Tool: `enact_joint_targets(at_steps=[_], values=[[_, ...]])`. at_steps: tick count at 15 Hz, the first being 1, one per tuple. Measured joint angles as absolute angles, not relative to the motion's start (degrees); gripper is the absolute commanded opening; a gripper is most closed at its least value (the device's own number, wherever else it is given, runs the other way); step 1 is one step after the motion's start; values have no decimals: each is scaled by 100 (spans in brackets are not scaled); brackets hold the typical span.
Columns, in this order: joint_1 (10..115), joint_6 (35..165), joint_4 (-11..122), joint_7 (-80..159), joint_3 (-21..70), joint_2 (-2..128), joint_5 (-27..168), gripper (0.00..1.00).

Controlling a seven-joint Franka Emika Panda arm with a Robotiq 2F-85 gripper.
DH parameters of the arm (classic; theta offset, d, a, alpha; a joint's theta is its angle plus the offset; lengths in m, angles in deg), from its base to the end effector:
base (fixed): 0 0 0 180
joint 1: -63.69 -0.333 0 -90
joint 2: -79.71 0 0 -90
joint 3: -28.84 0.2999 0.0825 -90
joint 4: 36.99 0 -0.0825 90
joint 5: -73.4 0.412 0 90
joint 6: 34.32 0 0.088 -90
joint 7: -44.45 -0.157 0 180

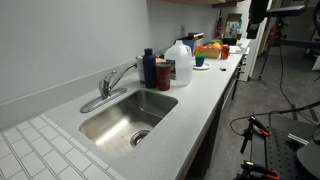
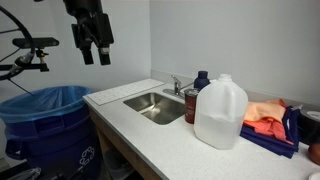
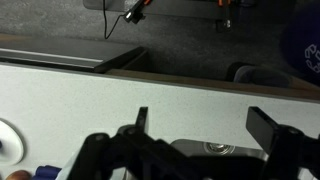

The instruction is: Push the faucet of the sink slightly to the left.

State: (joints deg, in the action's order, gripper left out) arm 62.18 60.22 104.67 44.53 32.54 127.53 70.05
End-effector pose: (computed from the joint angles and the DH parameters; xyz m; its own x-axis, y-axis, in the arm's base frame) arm 0.3391 0.0227 0.4945 0.9970 0.0762 0.0107 0.0747 -0.9916 0.1060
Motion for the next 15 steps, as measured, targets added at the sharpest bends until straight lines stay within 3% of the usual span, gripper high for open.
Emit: enact_joint_targets(at_steps=[15], values=[[6255, 6400, 10324, 4184, 3200, 12363, 7005, 100]])
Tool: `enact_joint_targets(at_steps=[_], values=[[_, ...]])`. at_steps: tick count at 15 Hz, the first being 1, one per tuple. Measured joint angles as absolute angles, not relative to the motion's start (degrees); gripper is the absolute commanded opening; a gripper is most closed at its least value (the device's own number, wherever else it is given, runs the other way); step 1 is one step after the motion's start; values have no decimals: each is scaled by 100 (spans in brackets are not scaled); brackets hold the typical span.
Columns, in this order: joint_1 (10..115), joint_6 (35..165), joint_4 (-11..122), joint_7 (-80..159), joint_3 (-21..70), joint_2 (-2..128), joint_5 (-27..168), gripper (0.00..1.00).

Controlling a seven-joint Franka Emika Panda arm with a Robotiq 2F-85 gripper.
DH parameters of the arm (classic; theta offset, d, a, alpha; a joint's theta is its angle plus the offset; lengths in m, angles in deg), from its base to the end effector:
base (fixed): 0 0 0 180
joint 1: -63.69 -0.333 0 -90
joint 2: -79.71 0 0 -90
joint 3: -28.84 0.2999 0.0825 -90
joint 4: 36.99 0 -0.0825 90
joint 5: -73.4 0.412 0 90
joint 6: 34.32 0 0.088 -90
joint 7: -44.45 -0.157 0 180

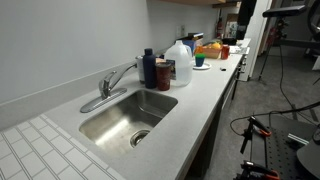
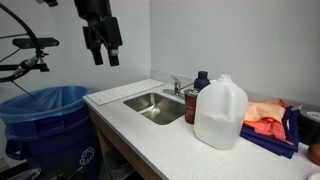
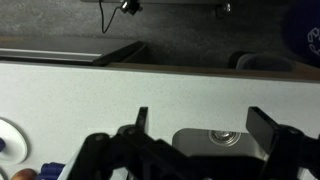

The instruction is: Push the faucet of the sink slightly to the left.

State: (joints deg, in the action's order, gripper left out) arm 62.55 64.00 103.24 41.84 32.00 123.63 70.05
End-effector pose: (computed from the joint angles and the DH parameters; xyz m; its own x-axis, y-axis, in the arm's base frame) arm 0.3631 0.0193 0.4893 0.9990 0.0240 0.0381 0.0203 -0.9953 0.0946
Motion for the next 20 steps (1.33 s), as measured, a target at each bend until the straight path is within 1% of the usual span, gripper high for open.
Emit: enact_joint_targets(at_steps=[5, 10, 17, 20], values=[[6347, 7188, 9499, 4194, 3011, 11092, 7005, 100], [6307, 7637, 8494, 4211, 3018, 9879, 7011, 100], [6164, 8458, 7351, 4196, 3238, 8594, 7041, 100], [6114, 8562, 7104, 4184, 3276, 8304, 7051, 100]])
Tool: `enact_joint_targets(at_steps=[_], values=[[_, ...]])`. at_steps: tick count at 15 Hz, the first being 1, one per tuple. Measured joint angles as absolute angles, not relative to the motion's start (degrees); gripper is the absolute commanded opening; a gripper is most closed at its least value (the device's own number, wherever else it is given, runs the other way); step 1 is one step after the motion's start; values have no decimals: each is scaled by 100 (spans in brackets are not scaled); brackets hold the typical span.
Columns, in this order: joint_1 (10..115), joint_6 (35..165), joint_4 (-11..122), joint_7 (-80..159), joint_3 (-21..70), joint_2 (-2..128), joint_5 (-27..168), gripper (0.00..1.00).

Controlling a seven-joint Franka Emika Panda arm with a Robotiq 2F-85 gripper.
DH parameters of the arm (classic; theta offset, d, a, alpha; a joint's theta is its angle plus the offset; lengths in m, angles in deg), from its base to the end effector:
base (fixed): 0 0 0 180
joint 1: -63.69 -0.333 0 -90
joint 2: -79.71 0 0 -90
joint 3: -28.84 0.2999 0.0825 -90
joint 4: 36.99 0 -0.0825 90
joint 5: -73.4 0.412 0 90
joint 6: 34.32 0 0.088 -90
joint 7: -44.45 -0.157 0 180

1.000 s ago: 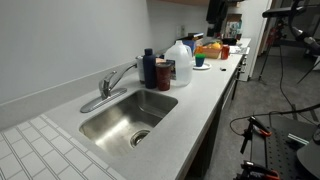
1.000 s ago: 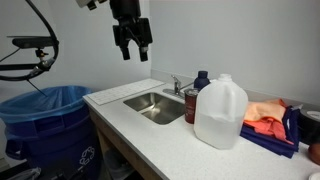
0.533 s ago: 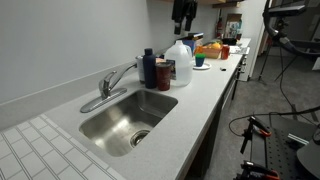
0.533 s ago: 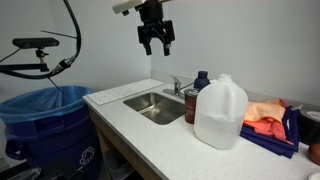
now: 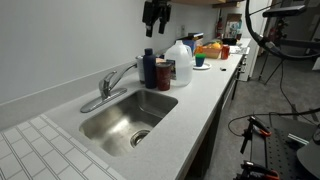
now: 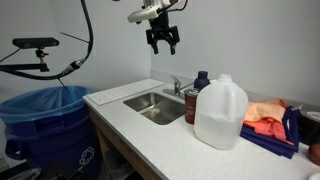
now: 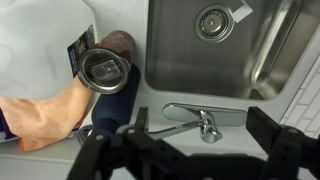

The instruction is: Push the faucet of the sink slightly to the left.

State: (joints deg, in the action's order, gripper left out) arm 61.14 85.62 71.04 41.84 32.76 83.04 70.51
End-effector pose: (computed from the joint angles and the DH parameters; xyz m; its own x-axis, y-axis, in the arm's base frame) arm 0.6072 0.0647 0.4841 0.9603 0.0894 0.2641 0.0815 -0.9958 0.0407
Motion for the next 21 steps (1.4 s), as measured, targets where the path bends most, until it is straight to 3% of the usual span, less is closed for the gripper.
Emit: enact_joint_targets(at_steps=[11, 21], values=[[6121, 8581, 6998, 4110, 3245, 8092, 7050, 100], [6113, 9088, 5518, 3542, 3212, 6477, 6971, 100]])
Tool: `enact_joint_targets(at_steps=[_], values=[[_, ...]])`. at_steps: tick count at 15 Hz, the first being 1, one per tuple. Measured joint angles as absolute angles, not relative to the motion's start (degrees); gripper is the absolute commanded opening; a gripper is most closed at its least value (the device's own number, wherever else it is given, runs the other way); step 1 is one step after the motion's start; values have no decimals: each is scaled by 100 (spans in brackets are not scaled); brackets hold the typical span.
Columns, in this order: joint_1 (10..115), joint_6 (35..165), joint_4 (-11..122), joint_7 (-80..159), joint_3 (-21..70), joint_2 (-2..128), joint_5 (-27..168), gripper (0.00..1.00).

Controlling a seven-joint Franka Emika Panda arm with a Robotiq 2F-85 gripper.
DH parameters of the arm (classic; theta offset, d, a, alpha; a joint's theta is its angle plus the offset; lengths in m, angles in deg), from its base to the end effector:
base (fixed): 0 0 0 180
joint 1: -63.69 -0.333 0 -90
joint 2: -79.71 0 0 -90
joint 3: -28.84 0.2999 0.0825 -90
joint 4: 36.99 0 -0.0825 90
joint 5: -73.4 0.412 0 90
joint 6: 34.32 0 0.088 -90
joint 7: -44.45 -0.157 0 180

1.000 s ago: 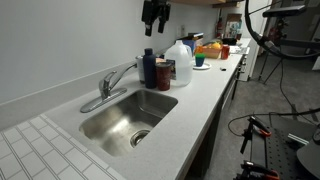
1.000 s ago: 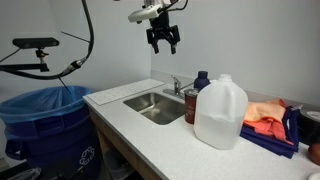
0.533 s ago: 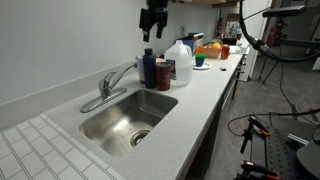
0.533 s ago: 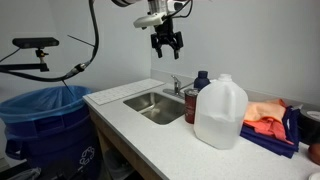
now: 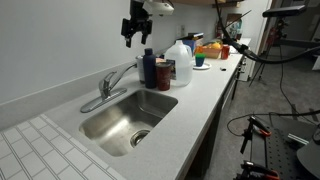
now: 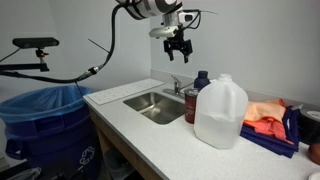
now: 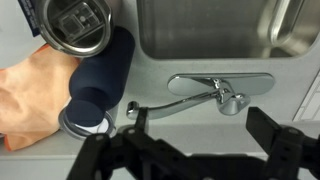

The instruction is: Push the faucet of the sink slightly to the left.

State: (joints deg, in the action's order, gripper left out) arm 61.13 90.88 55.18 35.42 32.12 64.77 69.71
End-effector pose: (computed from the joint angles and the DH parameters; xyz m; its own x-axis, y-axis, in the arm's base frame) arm 0.7046 0.0641 0.4376 0.9490 -0.0300 0.3138 -0.0308 -0.9995 -0.0025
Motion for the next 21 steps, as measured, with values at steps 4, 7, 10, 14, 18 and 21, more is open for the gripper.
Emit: enact_joint_targets(at_steps=[4, 7, 10, 14, 18, 21], values=[[6032, 9473, 4853, 3206, 3160, 5749, 6770, 100], [5901, 9953, 4483, 3057, 3052, 5249, 6687, 100], [5747, 10366, 4200, 2926, 2881, 4802, 6590, 100], [5554, 10717, 3828, 2744, 2596, 4264, 6429, 100], [5425, 10842, 3383, 2575, 2343, 3786, 6376, 100], [5395, 10825, 3066, 2494, 2215, 3482, 6376, 100]])
